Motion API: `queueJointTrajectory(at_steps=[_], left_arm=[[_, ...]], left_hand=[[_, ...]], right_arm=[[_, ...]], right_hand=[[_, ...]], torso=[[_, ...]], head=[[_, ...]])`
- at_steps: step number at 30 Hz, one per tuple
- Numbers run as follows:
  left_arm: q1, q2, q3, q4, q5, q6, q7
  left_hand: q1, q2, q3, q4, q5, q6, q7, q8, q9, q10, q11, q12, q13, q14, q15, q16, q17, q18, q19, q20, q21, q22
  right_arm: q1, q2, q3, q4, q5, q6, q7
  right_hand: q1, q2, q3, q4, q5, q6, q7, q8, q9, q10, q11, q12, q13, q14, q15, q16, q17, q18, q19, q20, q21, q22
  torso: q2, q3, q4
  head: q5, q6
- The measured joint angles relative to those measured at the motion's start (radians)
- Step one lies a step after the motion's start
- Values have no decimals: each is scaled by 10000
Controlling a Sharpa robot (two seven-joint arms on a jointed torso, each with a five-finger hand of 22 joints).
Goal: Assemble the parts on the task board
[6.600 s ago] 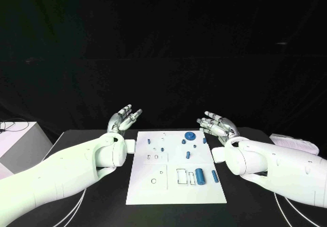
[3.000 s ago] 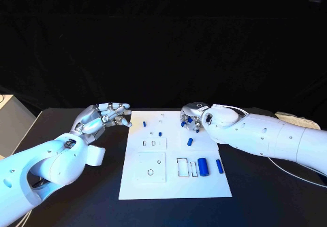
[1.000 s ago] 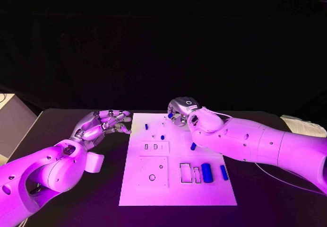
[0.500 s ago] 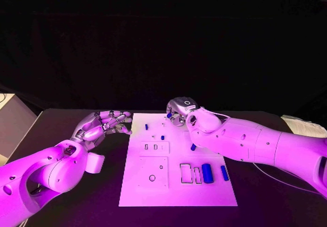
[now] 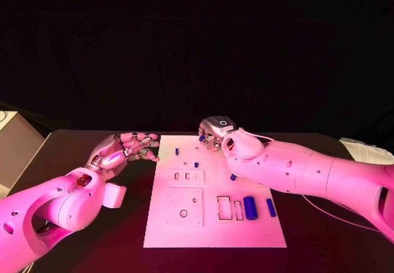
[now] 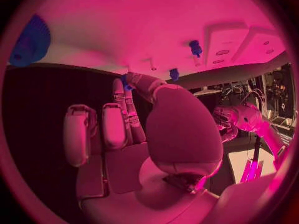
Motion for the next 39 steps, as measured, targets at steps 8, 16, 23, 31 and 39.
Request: queueJointTrajectory(at_steps=[8,16,23,31,39], left_arm=[[2,7,10,6,-20,16,-15],[2,12,19,14,-45,31,-26],[2,23,26,14,-54,39,-34],[2,31,31,9,-61,44,-41],[2,31,36,8,-67,47,-48]], left_hand=[[0,0,0,0,0,0,0,0,-1,0,0,0,0,0,0,0,-1,0,0,0,0,-1],[0,0,0,0,0,0,0,0,-2,0,0,0,0,0,0,0,-1,0,0,0,0,-1],[0,0,-1,1,0,0,0,0,-3,0,0,0,0,1,0,0,-3,0,1,0,0,-2],[0,0,-1,1,0,0,0,0,-3,0,0,0,0,1,0,0,-3,0,1,1,0,-3],[40,-39,-1,1,0,0,0,0,-4,-38,38,0,0,1,1,61,17,-2,-71,-2,46,30]], right_arm=[[0,87,-4,-94,-18,13,19],[2,163,-11,-211,-24,38,45],[14,237,-28,-270,-26,114,112],[19,271,-37,-310,-17,192,188],[12,299,-52,-365,4,245,248]], right_hand=[[-26,-26,12,11,0,0,-1,-21,60,29,-29,-3,-1,0,0,0,-1,0,0,0,0,-1],[-26,-26,11,11,-1,2,3,12,60,29,-28,-24,-3,0,0,0,-2,0,0,0,0,-2],[-77,-78,11,11,-3,3,6,12,67,29,-28,-24,13,0,0,0,-16,0,0,0,0,-3],[-77,-78,10,10,-19,-32,39,11,128,28,-27,-52,14,0,0,0,-50,0,0,0,0,-5],[-371,-370,22,163,-270,-639,210,-329,145,-375,210,-294,14,2,50,-44,-340,0,-28,27,-269,-204]], torso=[[14,0,-3],[41,-7,-3],[48,-7,-7],[52,-7,-12],[60,-7,-18]], head=[[16,-13],[24,-19],[31,-56],[49,-77],[64,-52]])
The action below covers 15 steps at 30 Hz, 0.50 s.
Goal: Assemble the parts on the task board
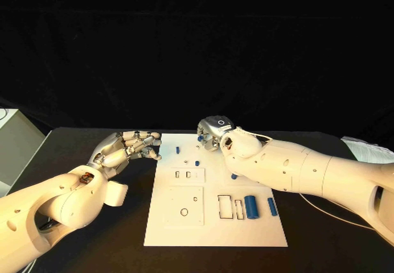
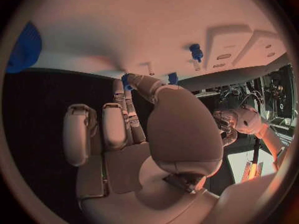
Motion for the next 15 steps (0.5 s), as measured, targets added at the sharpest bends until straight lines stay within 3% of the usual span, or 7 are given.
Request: queueJointTrajectory(at_steps=[3,5,6,8,10,15], left_arm=[[0,-1,1,0,-2,0,-3],[0,-4,2,0,-3,1,-5],[0,-5,2,0,-4,1,-7],[0,-7,3,0,-5,1,-9],[0,-9,4,0,-6,1,-12],[0,-16,4,-7,-8,2,-18]], left_hand=[[0,0,0,0,0,0,0,0,0,0,0,0,0,0,0,0,0,0,0,0,0,0],[0,0,0,0,0,0,0,0,0,0,0,0,0,0,0,0,0,0,0,0,0,0],[0,0,0,0,0,0,0,-21,1,0,0,0,0,0,0,0,-1,0,0,0,0,3],[0,0,0,0,0,0,0,-37,8,0,0,0,0,0,0,0,-1,0,0,0,0,8],[0,0,0,0,0,0,0,-37,8,0,0,0,0,0,0,0,-1,0,0,0,0,8],[0,0,0,0,0,0,0,-37,8,1,0,0,0,0,0,0,-1,0,0,0,0,8]], right_arm=[[-8,2,-9,-41,8,9,17],[-8,-2,-9,-64,12,4,22],[-8,-6,-9,-68,14,-2,24],[-8,-20,-9,-70,17,-26,28],[-8,-42,-9,-60,19,-54,30],[-5,-205,-9,101,26,-165,35]], right_hand=[[-167,-172,-83,85,-455,-595,118,-392,-144,-765,141,0,-158,-41,168,-359,-606,45,-361,175,-756,-977],[-79,-250,-265,156,-565,-893,96,-574,-193,-1143,152,0,-244,-58,185,-537,-906,238,-592,190,-1243,-1583],[22,-253,-642,187,-620,-1082,76,-696,-214,-1450,174,0,-306,-100,227,-657,-1109,237,-712,205,-1618,-2016],[259,-125,-1242,268,-620,-1225,49,-794,-222,-1772,222,0,-387,-111,238,-731,-1294,284,-745,239,-1946,-2350],[650,8,-1960,423,-620,-1307,-130,-859,-233,-2083,274,0,-473,-164,291,-831,-1499,392,-780,275,-2313,-2723],[834,109,-2294,578,-556,-1337,-160,-859,-238,-2121,283,11,-496,-164,291,-878,-1641,391,-780,275,-2448,-2853]], torso=[[4,0,-6],[7,1,-6],[8,1,-7],[11,5,-10],[12,7,-9],[13,12,-12]], head=[[1,12],[2,17],[2,20],[2,23],[2,26],[12,43]])
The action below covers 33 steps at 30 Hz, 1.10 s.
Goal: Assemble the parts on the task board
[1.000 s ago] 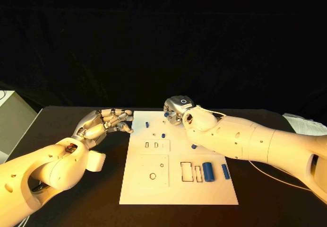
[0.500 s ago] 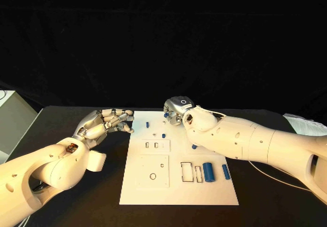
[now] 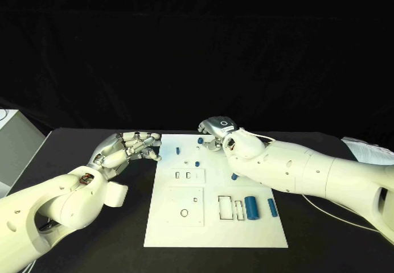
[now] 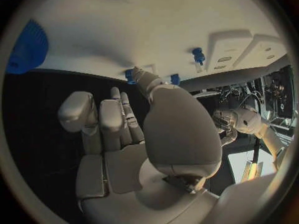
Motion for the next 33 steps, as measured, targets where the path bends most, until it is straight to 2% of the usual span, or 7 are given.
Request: queueJointTrajectory(at_steps=[3,9,15,17,20,23,33], left_arm=[[0,-14,1,-6,-1,0,-2],[-1,-38,2,-21,-2,6,-6],[-1,-73,2,-67,-4,32,-4],[-1,-92,2,-80,-4,49,2],[-1,-107,2,-92,-5,85,13],[-1,-108,2,-92,-5,128,23],[-4,-80,3,-85,-60,263,35]], left_hand=[[0,0,0,0,0,0,0,0,0,0,0,0,0,0,0,0,0,0,0,0,0,0],[0,0,28,-28,0,0,0,0,-1,-37,-37,0,0,0,0,0,13,0,0,0,0,15],[0,0,27,-28,0,0,0,0,-1,-37,-38,0,0,0,0,0,12,0,0,0,0,14],[0,0,27,-27,0,0,0,0,-1,-37,-38,0,0,0,0,0,12,0,0,0,0,14],[0,0,27,-27,0,0,0,0,-2,-37,-38,0,0,0,0,0,12,0,0,0,0,13],[0,0,27,-27,0,0,0,0,-2,-37,-38,0,0,-37,37,0,11,0,1,0,38,28],[0,0,27,-27,0,0,0,0,-3,-37,-38,0,0,-73,1,0,21,0,-35,35,38,27]], right_arm=[[1,-255,0,260,19,-103,4],[14,-1205,54,1241,205,-335,19],[195,-2505,178,2374,1017,-462,39],[320,-2924,203,2635,1459,-428,19],[490,-3403,238,2833,2088,-258,-20],[555,-3653,242,2879,2558,-16,-67],[603,-3705,240,2543,3504,959,-217]], right_hand=[[29,-10,-38,38,118,50,-50,0,0,113,-41,67,20,-22,-22,-8,-43,1,0,0,0,0],[108,-16,325,330,314,408,145,12,39,1035,-222,395,208,77,-152,166,244,0,207,-196,246,454],[-65,-500,935,435,612,790,124,135,120,2865,-409,1470,989,175,-369,1017,1534,-165,698,-368,1329,1812],[-129,-565,288,261,1169,857,112,206,179,3122,-583,3030,2504,162,-451,1699,2667,-324,795,-465,2030,2680],[-130,-559,-272,351,1282,753,22,290,253,3243,-634,8736,8674,162,-450,2091,3274,-458,814,-447,2604,3037],[-187,-427,-606,629,1281,602,148,422,304,4178,-555,12699,11806,173,-429,2521,3994,-635,849,-412,3315,3058],[-105,-350,-1208,990,1216,434,282,514,306,4672,-411,14563,12137,143,-284,3163,4109,-791,843,-227,4201,3057]], torso=[[0,8,-11],[-4,36,-51],[-26,109,-135],[-31,138,-166],[-32,179,-216],[-31,212,-261],[0,284,-300]], head=[[4,15],[14,65],[13,129],[11,147],[-5,184],[-12,213],[-135,211]])
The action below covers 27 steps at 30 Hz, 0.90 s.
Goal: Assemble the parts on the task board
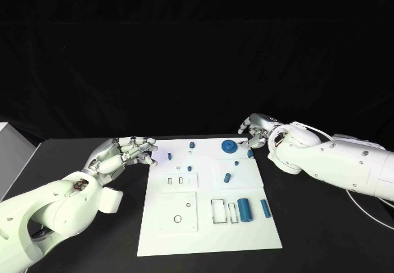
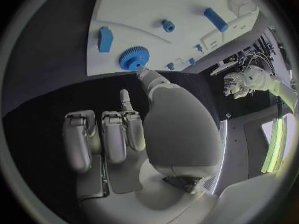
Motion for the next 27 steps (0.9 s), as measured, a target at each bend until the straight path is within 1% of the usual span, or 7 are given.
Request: queueJointTrajectory(at_steps=[2,5,7,16,24,27], left_arm=[[0,6,0,0,-13,19,0],[0,21,0,-5,-26,36,0],[0,31,0,-8,-35,45,0],[-1,57,0,-30,-78,74,-5],[-1,63,0,-33,-102,91,-11],[-1,63,0,-33,-108,95,-13]], left_hand=[[0,0,0,0,0,0,0,0,0,0,0,0,0,0,0,0,0,0,0,0,0,0],[0,0,0,0,0,0,0,0,0,0,0,0,0,0,0,0,-1,0,0,0,0,13],[0,0,0,0,0,0,0,0,-1,0,0,0,0,0,0,0,-1,0,0,0,0,13],[0,0,0,0,0,0,0,0,4,1,0,0,0,0,0,0,-1,0,0,0,0,12],[0,0,0,0,0,0,0,0,8,1,0,0,0,0,0,0,-2,0,0,0,0,11],[0,0,0,0,0,0,0,0,7,1,0,0,0,0,0,0,-2,1,0,0,0,11]], right_arm=[[1,87,0,-111,113,130,-30],[0,234,0,-208,247,272,-57],[-6,323,0,-258,316,338,-72],[-21,747,-3,-655,521,446,-99],[-104,1055,-19,-949,579,488,-116],[-136,1156,-28,-1063,570,513,-139]], right_hand=[[53,53,-60,60,0,-2,2,0,11,5,5,187,0,0,0,22,0,0,0,0,69,0],[53,53,-97,97,0,-4,4,0,14,7,6,329,0,9,9,77,0,0,0,0,109,-1],[53,53,-138,138,0,-5,4,0,14,11,11,376,-1,35,34,82,-1,-148,0,0,154,-1],[66,143,-166,166,0,-5,4,42,14,13,14,416,-2,35,34,123,-2,-149,0,-1,154,-2],[66,143,-194,194,0,-5,5,42,13,12,15,454,-3,36,34,122,-3,-149,0,-1,153,-3],[106,183,-194,194,0,-5,5,42,13,12,15,453,-3,35,34,122,-3,-148,0,-1,153,-4]], torso=[[6,6,-5],[14,5,-4],[16,1,4],[11,-27,17],[8,-29,5],[8,-29,-1]], head=[[-12,7],[-51,2],[-72,-27],[-96,-94],[-76,-136],[-60,-153]])
